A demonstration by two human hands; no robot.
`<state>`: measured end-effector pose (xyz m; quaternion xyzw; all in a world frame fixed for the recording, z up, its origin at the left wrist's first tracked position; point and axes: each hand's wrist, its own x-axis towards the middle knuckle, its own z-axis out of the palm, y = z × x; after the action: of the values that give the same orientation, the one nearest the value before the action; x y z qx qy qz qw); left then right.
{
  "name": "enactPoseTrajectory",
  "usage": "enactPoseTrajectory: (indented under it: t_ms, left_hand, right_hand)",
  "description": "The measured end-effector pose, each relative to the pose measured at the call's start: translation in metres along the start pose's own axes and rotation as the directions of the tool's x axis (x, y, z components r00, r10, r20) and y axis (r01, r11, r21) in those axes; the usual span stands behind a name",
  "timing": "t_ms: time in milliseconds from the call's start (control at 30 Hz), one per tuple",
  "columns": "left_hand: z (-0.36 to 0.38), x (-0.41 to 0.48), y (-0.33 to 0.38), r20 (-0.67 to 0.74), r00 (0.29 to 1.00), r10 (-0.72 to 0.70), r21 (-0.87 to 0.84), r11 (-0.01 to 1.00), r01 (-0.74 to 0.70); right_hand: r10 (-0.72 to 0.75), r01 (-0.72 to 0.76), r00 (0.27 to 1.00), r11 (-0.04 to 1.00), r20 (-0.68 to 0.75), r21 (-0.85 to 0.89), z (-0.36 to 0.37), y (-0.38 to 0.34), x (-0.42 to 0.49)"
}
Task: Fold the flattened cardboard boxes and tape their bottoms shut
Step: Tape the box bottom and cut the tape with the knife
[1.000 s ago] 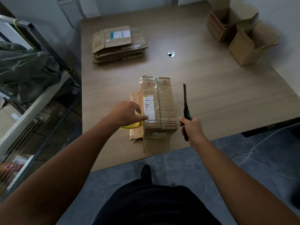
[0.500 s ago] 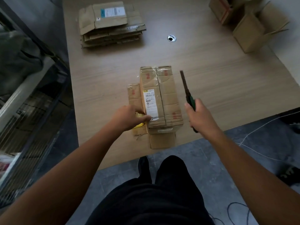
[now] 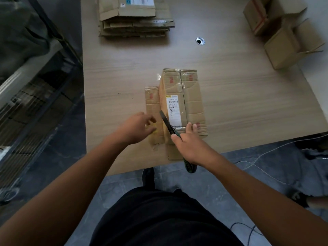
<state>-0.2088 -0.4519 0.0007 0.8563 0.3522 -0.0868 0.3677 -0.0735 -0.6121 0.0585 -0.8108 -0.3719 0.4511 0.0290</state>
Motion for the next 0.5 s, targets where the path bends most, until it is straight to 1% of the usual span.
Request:
enactPoseTrajectory:
  t_ms: [33,67,167,233,300,333,400,433,500]
  left_hand:
    - [0.002,0.003,-0.003,-0.021,1.0,-0.017,0.056,0.998,0.019]
    - [0.003,0.005,-0.006,-0.027,0.999,-0.03,0.058,0.998,0.032]
    - [0.007,0.006,-0.009,-0.014,1.0,-0.02,-0.018,1.0,0.02]
    - [0.008,0.002,-0.005,-0.033,0.999,0.011,-0.03,0.999,-0.012]
    - [0.011,-0.009,0.001,-0.083,0.995,0.06,-0.051,0.997,-0.065]
    - [0.012,-0.015,0.003,-0.118,0.99,0.082,-0.048,0.995,-0.088]
    - [0.015,-0.031,0.004,-0.166,0.98,0.108,0.023,0.994,-0.105]
    - [0.017,-0.04,-0.001,-0.168,0.981,0.102,0.085,0.992,-0.089]
    - [0.023,-0.057,-0.022,-0.171,0.984,0.049,0.237,0.971,-0.007]
  right_hand:
    - [0.007,-0.007,1.0,1.0,0.015,-0.003,0.002,0.0,-0.002]
    - [0.009,-0.009,1.0,1.0,0.017,-0.002,0.006,0.001,-0.003]
    - [0.015,-0.016,1.0,1.0,-0.014,-0.02,0.013,0.002,0.002]
    - [0.031,-0.031,1.0,0.993,-0.005,-0.115,0.022,0.002,0.008]
    - [0.043,-0.042,0.999,0.969,-0.003,-0.242,0.032,0.007,0.012]
    - [0.043,-0.046,0.999,0.962,-0.016,-0.268,0.035,0.011,0.014]
    - [0.0,-0.014,0.998,0.97,-0.061,-0.241,0.038,0.018,0.01]
    - [-0.04,0.02,0.995,0.977,-0.091,-0.211,0.038,0.022,0.008]
    - [-0.136,0.115,0.975,0.985,-0.176,-0.126,0.037,0.03,0.001]
